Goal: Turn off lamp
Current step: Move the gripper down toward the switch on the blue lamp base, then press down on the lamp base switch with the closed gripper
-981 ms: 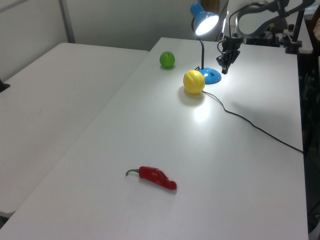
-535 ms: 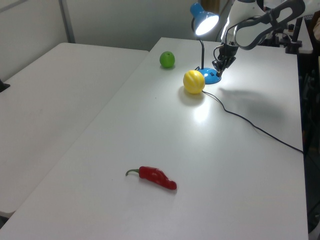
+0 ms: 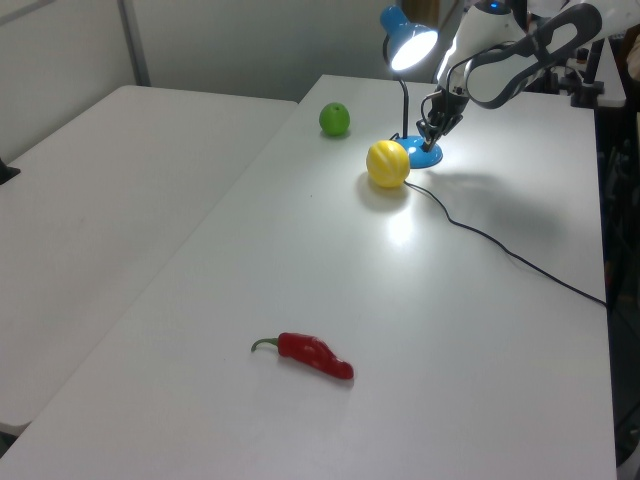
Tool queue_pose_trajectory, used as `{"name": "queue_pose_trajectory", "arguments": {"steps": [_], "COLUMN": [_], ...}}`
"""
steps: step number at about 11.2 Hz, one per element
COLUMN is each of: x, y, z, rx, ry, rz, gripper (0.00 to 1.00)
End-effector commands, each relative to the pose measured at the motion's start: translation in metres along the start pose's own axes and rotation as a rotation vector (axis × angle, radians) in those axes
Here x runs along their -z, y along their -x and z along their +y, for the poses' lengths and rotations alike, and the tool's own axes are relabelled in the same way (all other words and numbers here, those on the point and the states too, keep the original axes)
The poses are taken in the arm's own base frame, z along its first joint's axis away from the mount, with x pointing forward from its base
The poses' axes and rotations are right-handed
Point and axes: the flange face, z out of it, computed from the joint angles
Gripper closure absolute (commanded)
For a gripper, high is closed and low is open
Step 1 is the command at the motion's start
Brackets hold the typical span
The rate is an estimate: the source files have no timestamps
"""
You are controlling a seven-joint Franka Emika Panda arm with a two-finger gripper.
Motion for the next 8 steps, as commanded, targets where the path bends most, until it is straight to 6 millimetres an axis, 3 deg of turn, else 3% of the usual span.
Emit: {"name": "queue_pose_trajectory", "arguments": {"steps": [1, 8], "x": [-0.0059, -0.0114], "y": [-0.0087, -0.0155], "z": [0.0064, 0.0161], "rx": [0.038, 0.039], "ry": [0.005, 0.019], "rz": [0.029, 0.051], "gripper": [1.00, 1.00]}}
